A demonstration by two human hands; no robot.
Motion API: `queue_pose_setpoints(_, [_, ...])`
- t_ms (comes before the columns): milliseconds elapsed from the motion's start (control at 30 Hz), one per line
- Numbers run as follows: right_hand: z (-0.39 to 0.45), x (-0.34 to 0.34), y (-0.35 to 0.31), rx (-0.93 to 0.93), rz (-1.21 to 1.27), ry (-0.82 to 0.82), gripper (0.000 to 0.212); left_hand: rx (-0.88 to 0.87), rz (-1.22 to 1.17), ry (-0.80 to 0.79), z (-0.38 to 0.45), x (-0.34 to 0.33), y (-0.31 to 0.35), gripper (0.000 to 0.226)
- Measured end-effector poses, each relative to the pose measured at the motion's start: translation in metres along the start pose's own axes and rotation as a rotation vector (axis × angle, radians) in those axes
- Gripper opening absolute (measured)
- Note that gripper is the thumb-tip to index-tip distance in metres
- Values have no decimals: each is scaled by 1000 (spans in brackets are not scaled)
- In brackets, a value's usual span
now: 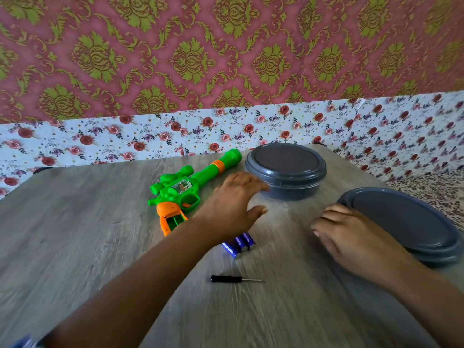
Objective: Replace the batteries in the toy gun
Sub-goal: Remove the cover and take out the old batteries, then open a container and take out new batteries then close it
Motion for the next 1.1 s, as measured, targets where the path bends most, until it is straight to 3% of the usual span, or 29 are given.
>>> queue_pose_setpoints(133, [3,-2,11,28,83,-53,27,63,58,-70,50,-3,1,62])
queue_pose_setpoints(233, [11,-2,7,47,126,-42,28,102,170,-140,72,-13,-4,69])
queue_pose_setpoints(433, [34,24,6,-25,185,139,28,123,221,-173,67,-22,-11,72])
queue_pose_setpoints(600, [77,20,10,-109,159,-73,94,111,239,-128,42,-17,-12,68])
queue_pose_setpoints(667, [92,13,4,-98,140,-141,108,127,270,-104,32,-15,-15,66])
queue_pose_setpoints(767, [100,2,-9,-73,100,-149,98,176,271,-66,17,-11,-27,71])
queue_pose_setpoints(867, [100,-2,-16,-85,73,-79,81,253,117,-66,11,-8,-43,91])
queue_pose_setpoints(967, [99,-4,-16,-91,74,-83,75,229,-146,-89,12,-7,-48,101])
queue_pose_setpoints(1100, [98,-6,-15,-79,49,-103,74,211,-222,-145,19,-12,-52,109])
Point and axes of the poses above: each hand's wrist, its own z-axis towards the middle knuckle, its own x-axis out of the back of the hand, y = z × x, the point moved 6 cm from there along z, towards the middle knuckle, and after that the axes turned 12 degrees about -y, right-handed, at the moved point
